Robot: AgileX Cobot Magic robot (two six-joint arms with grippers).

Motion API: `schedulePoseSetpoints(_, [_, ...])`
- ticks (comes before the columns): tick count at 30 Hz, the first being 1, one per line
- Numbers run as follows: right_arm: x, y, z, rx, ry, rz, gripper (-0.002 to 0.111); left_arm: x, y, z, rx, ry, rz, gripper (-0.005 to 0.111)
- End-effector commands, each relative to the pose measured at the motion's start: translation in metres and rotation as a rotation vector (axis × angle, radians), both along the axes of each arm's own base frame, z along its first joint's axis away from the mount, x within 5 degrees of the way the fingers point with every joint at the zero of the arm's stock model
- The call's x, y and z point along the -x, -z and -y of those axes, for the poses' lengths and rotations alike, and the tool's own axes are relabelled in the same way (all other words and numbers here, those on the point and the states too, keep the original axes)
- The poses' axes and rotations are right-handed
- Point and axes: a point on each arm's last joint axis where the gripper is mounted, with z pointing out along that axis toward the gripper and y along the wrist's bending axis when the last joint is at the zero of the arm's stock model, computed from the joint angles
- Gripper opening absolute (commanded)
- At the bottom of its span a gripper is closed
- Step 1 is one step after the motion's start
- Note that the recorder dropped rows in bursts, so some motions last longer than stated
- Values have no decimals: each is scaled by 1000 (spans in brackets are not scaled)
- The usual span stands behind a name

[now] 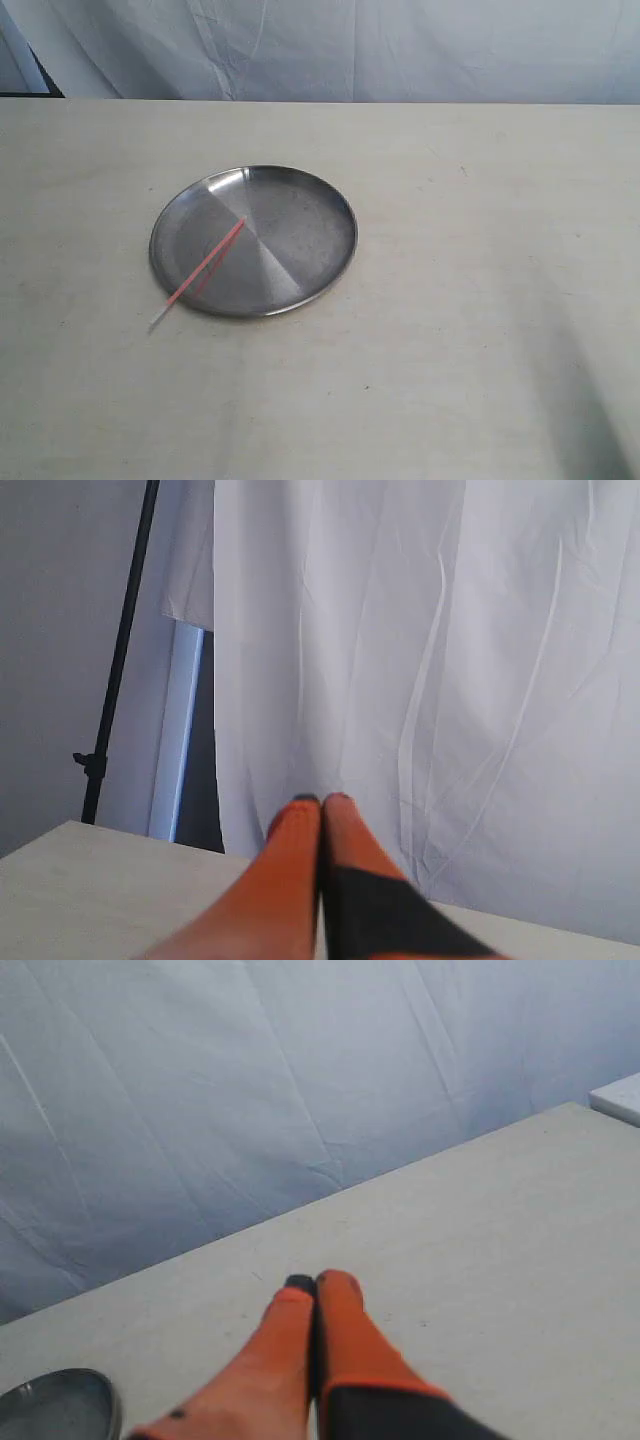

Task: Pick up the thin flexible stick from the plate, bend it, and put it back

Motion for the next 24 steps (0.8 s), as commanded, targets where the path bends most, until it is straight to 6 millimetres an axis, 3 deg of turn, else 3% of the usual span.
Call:
schedulePoseSetpoints(1, [0, -10, -1, -30, -10, 127, 0, 0, 2, 0, 2, 0, 3, 0])
schedulePoseSetpoints(4, [1, -22, -1, -163, -13, 296, 0, 0, 2, 0, 2, 0, 3, 0])
schedulePoseSetpoints(7, [4, -31, 3, -418, 1, 451, 0, 0, 2, 0, 2, 0, 3, 0])
schedulePoseSetpoints(10, [6, -36, 5, -628, -3, 504, 0, 0, 2, 0, 2, 0, 3, 0])
schedulePoseSetpoints(14, [10, -50, 3, -777, -38, 543, 0, 0, 2, 0, 2, 0, 3, 0])
schedulePoseSetpoints(15, [12, -58, 1, -752, -55, 548, 0, 0, 2, 0, 2, 0, 3, 0])
schedulePoseSetpoints(19, [12, -92, -4, -292, -53, 460, 0, 0, 2, 0, 2, 0, 3, 0])
schedulePoseSetpoints(24, [-36, -128, 0, -55, -70, 111, 0, 0, 2, 0, 2, 0, 3, 0])
